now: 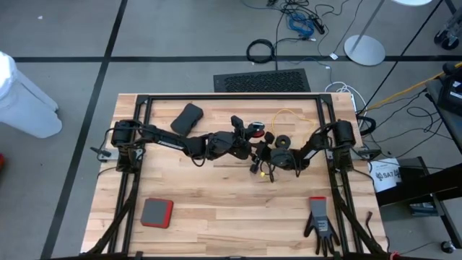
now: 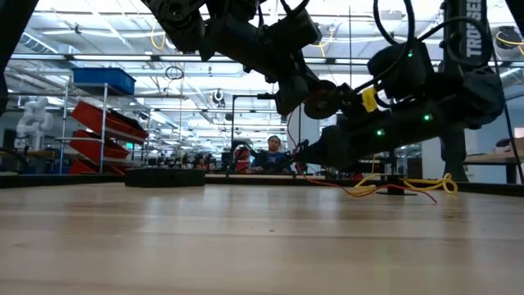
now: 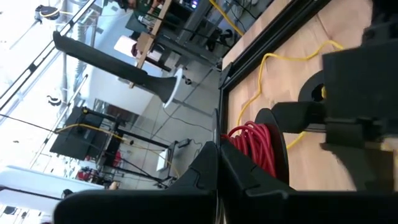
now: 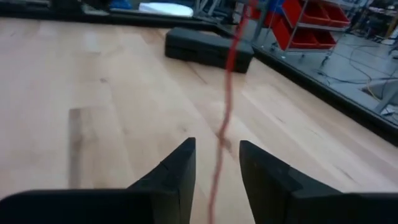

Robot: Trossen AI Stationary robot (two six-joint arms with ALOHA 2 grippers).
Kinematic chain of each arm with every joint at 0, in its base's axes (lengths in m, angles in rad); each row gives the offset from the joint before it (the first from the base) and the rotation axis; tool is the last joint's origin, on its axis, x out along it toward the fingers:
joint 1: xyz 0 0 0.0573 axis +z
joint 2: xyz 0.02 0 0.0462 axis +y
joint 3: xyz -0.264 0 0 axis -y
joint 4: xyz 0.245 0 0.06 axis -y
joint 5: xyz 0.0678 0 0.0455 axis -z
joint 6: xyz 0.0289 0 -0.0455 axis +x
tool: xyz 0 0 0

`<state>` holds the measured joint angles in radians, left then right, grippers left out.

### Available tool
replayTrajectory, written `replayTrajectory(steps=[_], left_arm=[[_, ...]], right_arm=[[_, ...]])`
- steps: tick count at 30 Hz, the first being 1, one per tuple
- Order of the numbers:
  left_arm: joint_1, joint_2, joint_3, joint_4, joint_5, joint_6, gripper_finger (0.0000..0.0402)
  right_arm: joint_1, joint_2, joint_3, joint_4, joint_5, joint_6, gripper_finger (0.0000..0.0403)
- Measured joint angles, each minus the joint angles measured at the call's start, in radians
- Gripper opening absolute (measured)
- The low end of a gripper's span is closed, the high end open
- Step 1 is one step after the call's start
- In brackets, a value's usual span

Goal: Coil cords
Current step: Coil the red wire onto the black spool

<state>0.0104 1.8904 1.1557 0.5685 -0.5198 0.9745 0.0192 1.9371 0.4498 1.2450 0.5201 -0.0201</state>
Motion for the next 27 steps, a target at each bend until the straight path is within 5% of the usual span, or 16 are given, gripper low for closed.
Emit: replayTrajectory(steps=[18, 27], left_arm=[[-0.02, -0.001, 0.0, 0.007, 0.0, 0.002, 0.0001], [-0.052, -0.022, 0.0, 0.019, 0.008, -0.034, 0.0001]], right_arm=[[-0.079, 0.018, 0.003, 0.069, -0.111, 0.002, 0.0006], [-0.123, 0.018, 0.001, 0.078, -0.109, 0.008, 0.0001]])
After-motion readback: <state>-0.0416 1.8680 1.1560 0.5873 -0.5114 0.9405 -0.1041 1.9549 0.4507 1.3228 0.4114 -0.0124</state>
